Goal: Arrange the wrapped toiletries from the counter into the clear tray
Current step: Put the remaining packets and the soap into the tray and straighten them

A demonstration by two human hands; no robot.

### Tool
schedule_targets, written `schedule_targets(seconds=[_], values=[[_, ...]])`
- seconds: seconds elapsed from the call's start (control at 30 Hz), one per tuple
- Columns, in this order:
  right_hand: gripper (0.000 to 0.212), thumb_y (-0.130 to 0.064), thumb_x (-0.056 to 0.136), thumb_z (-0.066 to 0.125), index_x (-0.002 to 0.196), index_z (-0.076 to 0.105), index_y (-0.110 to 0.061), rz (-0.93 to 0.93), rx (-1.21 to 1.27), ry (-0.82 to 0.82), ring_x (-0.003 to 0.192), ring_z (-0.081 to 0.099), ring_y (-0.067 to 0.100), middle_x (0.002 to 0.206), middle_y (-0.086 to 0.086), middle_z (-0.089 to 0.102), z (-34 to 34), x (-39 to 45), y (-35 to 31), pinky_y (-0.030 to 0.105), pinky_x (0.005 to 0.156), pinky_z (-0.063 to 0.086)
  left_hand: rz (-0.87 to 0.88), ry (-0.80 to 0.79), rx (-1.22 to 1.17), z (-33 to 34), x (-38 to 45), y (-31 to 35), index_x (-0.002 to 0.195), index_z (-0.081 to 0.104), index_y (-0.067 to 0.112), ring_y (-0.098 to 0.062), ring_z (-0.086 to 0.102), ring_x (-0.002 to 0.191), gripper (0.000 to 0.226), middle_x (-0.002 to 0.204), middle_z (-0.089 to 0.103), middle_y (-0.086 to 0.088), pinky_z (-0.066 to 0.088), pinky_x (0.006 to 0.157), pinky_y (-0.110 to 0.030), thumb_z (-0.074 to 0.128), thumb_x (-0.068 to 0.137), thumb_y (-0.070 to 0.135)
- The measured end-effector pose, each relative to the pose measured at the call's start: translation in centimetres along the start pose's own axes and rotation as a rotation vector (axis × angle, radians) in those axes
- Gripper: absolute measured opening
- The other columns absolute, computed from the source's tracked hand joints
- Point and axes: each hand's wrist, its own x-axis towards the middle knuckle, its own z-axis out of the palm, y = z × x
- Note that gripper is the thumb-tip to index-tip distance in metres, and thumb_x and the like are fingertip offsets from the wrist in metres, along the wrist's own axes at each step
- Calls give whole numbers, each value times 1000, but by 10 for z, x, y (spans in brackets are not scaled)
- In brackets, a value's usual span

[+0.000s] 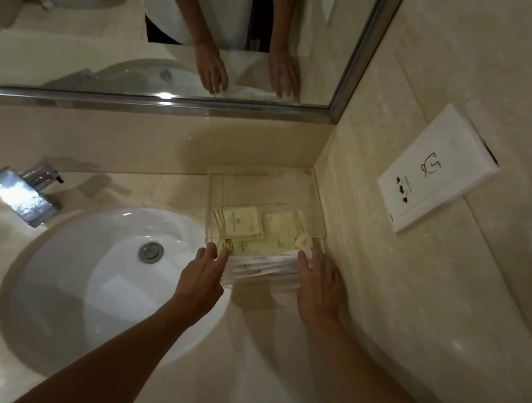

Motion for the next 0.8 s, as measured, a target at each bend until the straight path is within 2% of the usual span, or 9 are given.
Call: schedule_targets(seconds=[0.07, 0.17, 0.27, 0.47, 0.67, 0.8], values=[[70, -4, 85, 59, 148, 35, -26, -10, -9, 9, 140, 35, 29, 157, 5, 32, 0, 3, -1, 42, 110, 36, -3, 21, 49, -2, 5, -3, 124, 43, 14, -26, 47, 104, 52, 123, 46, -7, 52, 74, -36, 60, 75, 4], [73, -2, 80, 64, 145, 41, -27, 9, -11, 45, 137, 38, 31, 153, 4, 39, -1, 9, -4, 44, 102, 42, -9, 47, 83, -4, 12, -7, 123, 44, 15, -26, 48, 102, 49, 122, 48, -7, 48, 77, -34, 61, 78, 8], [70, -1, 76, 67, 140, 50, -24, -36, 0, 99, 136, 43, 30, 146, 4, 49, -1, 16, -4, 44, 100, 44, 3, 83, 106, -5, 20, -11, 126, 42, 16, -25, 48, 104, 53, 122, 48, -6, 47, 81, -34, 66, 79, 14], [50, -2, 82, 61, 128, 55, -19, -105, 36, 150, 133, 47, 31, 139, 5, 54, 0, 32, -7, 46, 103, 45, 7, 149, 130, -6, 35, -17, 132, 40, 17, -29, 42, 124, 66, 138, 41, -9, 45, 96, -39, 75, 76, 22], [53, 2, 77, 68, 126, 60, -17, -125, 42, 152, 129, 53, 31, 133, 6, 60, 0, 41, -5, 44, 99, 48, 14, 124, 74, -10, 46, -18, 127, 46, 14, -29, 47, 116, 64, 129, 49, -8, 49, 89, -40, 80, 73, 21], [53, 0, 75, 71, 124, 62, -17, -119, 38, 160, 119, 59, 30, 122, 6, 65, -3, 50, -8, 42, 95, 50, 10, 123, 27, -14, 54, -17, 121, 49, 12, -28, 47, 106, 58, 123, 51, -7, 51, 79, -37, 79, 72, 10]])
